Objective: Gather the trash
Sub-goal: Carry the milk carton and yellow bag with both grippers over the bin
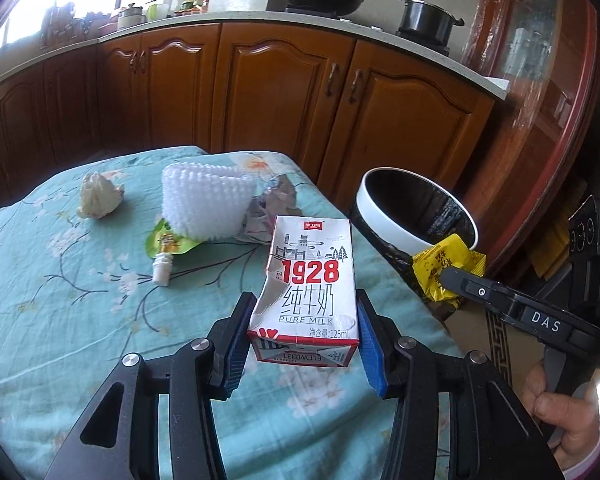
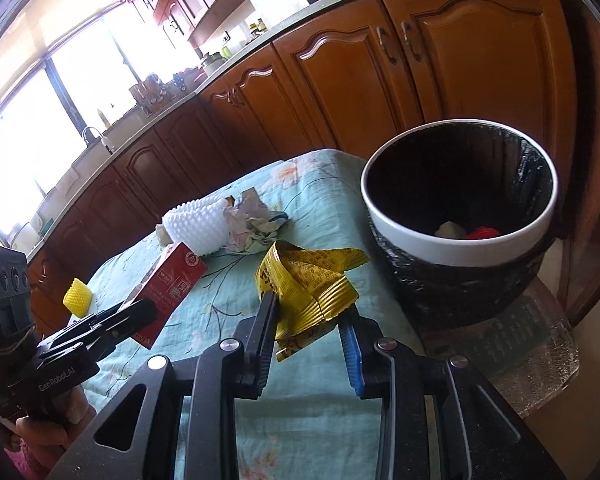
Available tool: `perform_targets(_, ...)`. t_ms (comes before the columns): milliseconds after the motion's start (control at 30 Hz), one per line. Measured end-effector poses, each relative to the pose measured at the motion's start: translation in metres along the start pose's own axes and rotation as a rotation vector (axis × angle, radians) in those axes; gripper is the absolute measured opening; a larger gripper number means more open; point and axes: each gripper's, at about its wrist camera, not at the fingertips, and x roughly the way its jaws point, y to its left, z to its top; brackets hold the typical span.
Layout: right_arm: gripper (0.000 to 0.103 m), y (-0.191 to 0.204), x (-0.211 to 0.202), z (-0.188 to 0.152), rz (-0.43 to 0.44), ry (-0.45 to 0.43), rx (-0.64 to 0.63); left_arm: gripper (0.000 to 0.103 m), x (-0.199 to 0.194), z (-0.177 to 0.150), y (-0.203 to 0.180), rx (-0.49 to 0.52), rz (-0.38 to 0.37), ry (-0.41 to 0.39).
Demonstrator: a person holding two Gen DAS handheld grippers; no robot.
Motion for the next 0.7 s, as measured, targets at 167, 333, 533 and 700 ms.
perform_targets(167, 0.031, -0.021, -0.013, 0.009, -0.026, -0.028, 0.02, 0.047, 0.015, 0.012, -0.021, 0.045, -0.026, 0.001)
perform_targets(333, 0.031, -0.04, -0.021, 0.02, -0.055, -0.054, 0.033, 0.047, 0.034, 0.024, -0.035, 0.074, -0.051, 0.015)
perform_targets(533, 0.031, -0.06, -0.02, 0.038, -0.097, -0.064, 0.038, 0.047, 0.056, 0.04, -0.049, 0.108, -0.063, 0.02)
perform_targets(700, 0.031, -0.071, -0.017, 0.052, -0.126, -0.067, 0.032, 0.047, 0.076, 0.056, -0.062, 0.125, -0.082, 0.034)
